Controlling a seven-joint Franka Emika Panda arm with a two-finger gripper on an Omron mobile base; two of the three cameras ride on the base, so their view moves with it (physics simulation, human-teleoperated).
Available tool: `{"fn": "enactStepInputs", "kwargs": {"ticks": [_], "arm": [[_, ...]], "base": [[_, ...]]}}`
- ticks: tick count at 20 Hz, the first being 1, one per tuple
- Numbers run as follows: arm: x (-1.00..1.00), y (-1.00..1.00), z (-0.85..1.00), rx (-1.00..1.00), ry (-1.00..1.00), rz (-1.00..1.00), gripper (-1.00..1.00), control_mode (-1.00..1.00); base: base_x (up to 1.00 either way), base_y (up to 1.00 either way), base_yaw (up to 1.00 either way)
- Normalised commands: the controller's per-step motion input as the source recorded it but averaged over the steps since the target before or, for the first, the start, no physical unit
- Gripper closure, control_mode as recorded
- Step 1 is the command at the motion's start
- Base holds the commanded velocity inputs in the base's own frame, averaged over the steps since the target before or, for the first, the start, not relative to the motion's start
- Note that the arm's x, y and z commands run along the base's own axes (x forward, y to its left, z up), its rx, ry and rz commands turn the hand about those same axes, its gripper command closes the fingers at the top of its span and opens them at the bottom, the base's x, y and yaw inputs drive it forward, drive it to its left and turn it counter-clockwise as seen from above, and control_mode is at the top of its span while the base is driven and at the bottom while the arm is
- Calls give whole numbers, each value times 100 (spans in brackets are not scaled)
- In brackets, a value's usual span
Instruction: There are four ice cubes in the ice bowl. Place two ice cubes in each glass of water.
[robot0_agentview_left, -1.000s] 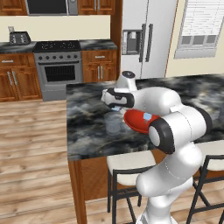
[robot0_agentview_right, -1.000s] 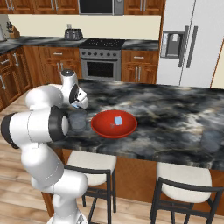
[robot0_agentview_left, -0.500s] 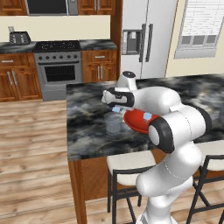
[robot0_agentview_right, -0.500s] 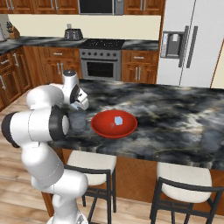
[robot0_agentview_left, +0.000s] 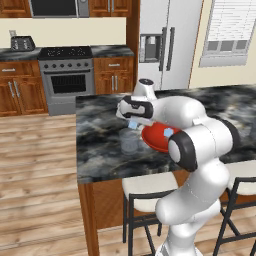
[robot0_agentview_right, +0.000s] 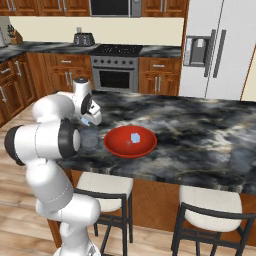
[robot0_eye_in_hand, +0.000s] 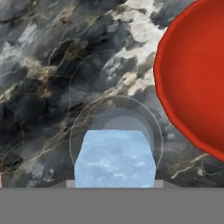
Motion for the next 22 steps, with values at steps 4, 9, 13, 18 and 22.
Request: {"fn": "enactStepInputs", "kwargs": {"ticks": [4, 9, 13, 18, 22], "arm": [[-7, 0, 0, 0, 1, 0, 100, -100], [-13, -6, 0, -3, 0, 0, 100, -100], [-11, -13, 0, -4, 0, 0, 100, -100], [10, 0, 0, 0, 0, 0, 100, -100], [26, 0, 0, 0, 0, 2, 100, -100]], "base": [[0, 0, 0], [0, 0, 0], [0, 0, 0], [0, 0, 0], [0, 0, 0]]}}
